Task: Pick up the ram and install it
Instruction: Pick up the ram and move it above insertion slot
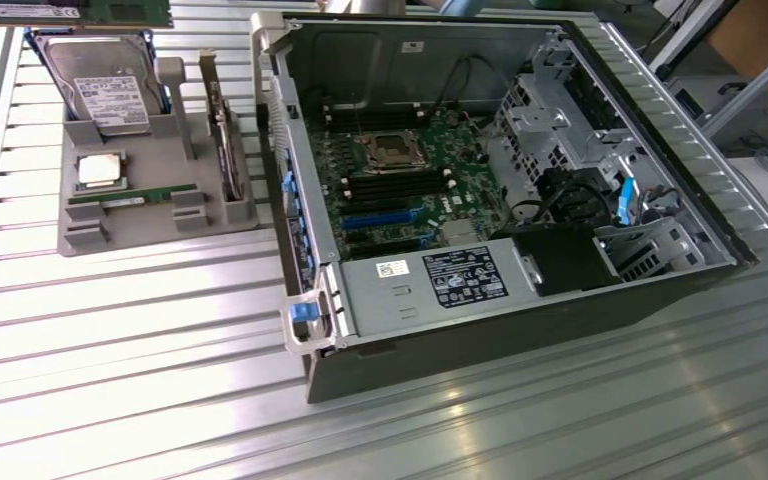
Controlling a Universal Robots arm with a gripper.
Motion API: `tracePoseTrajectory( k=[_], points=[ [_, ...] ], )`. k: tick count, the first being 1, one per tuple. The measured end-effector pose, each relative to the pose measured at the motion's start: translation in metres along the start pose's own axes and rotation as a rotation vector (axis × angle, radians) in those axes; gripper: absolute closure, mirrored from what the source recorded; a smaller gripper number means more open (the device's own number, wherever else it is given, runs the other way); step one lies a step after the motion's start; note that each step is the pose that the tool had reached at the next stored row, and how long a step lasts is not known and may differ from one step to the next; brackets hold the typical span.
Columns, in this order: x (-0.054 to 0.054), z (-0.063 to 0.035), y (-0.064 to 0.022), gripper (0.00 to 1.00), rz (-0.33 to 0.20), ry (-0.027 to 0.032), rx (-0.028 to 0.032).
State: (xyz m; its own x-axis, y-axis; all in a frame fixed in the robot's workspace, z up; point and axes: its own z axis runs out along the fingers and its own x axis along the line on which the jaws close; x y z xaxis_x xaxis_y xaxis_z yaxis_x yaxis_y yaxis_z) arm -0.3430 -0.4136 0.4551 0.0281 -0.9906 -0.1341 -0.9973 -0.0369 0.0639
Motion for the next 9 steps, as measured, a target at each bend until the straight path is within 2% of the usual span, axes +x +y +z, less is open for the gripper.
tracePoseTrajectory(
  k=[9],
  points=[
    [0.0004,0.0002,-0.0098,0.88,0.002,0.0003,-0.0139]
  ],
)
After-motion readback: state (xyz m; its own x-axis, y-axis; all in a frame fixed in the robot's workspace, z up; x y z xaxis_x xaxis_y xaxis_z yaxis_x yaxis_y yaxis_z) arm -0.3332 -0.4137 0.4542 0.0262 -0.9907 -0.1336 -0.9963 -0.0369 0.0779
